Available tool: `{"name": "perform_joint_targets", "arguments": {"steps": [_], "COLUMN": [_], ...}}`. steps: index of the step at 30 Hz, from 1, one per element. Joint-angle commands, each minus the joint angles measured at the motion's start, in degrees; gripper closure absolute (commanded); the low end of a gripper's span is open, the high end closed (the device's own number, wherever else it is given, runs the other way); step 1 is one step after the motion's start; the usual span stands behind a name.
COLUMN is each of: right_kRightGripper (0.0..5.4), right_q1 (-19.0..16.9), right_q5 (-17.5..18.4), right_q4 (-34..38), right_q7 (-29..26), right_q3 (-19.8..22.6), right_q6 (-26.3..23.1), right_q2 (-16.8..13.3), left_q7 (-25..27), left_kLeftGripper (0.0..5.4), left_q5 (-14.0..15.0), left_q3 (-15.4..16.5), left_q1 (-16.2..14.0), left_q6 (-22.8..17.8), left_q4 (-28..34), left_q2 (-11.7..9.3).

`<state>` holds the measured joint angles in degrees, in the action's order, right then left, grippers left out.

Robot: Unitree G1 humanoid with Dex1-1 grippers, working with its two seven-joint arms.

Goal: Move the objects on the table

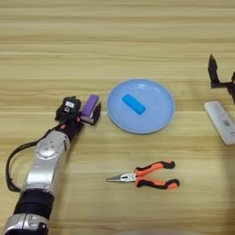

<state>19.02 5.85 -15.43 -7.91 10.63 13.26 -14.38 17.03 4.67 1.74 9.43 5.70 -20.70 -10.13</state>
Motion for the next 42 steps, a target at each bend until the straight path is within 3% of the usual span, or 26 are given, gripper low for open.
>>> {"name": "perform_joint_targets", "arguments": {"steps": [1, 19, 27, 34, 42], "right_kRightGripper": [0.00, 0.00, 0.00, 0.00, 0.00], "right_q1": [1.0, 1.1, 1.0, 1.3, 1.4], "right_q5": [0.2, 0.0, -0.1, -0.1, -0.1], "right_q4": [0.0, -0.2, 0.0, -0.3, 0.1], "right_q7": [0.1, 0.0, 0.1, -0.1, -0.3], "right_q3": [-0.2, -0.1, -0.3, -0.5, -0.6], "right_q6": [0.4, 0.7, 0.5, 0.5, 0.4], "right_q2": [0.5, 0.7, 0.9, 0.9, 0.7], "left_q7": [-0.3, -1.9, -1.3, -0.7, 1.8], "left_kLeftGripper": [0.15, 0.02, 0.02, 0.02, 0.02], "left_q5": [-0.5, -1.1, -1.8, -1.7, -0.9], "left_q3": [0.0, -0.3, -0.4, 1.2, 2.0], "left_q1": [0.6, 3.2, 5.9, 11.5, 17.4], "left_q6": [1.9, 8.4, 12.6, 19.1, 27.5], "left_q4": [-0.1, -1.6, -3.3, -10.9, -20.8], "left_q2": [-0.1, 0.9, -0.1, -1.9, -2.0]}}
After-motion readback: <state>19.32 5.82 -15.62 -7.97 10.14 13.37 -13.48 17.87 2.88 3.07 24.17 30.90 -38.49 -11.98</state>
